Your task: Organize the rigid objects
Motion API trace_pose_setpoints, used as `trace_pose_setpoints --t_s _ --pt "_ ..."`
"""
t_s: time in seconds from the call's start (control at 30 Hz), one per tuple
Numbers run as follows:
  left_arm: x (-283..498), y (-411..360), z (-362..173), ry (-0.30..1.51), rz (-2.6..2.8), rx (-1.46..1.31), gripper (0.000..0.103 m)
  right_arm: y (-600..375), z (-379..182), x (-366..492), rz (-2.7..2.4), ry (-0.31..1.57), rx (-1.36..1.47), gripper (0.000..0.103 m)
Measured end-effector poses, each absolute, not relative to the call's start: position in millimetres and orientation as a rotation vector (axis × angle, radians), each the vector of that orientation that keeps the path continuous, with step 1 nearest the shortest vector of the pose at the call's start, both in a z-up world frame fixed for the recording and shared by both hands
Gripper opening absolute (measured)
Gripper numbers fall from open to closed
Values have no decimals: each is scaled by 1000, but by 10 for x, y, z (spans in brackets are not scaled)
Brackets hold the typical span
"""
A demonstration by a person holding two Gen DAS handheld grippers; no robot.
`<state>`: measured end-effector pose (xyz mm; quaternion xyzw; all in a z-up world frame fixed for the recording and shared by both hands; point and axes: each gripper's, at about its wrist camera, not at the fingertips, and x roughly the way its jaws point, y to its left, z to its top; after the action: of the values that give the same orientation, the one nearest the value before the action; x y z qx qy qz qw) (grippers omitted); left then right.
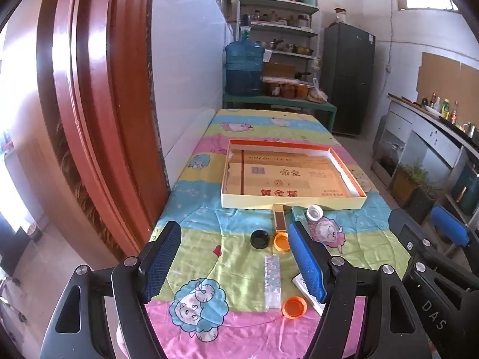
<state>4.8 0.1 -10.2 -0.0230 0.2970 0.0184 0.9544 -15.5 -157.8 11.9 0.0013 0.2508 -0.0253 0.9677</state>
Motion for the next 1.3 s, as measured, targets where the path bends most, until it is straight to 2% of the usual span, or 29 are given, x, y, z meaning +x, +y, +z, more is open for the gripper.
trace_pose_setpoints --t_s 1.3 --pt "94 35 -178 622 47 -54 75 -1563 1 -60 -27 549 10 69"
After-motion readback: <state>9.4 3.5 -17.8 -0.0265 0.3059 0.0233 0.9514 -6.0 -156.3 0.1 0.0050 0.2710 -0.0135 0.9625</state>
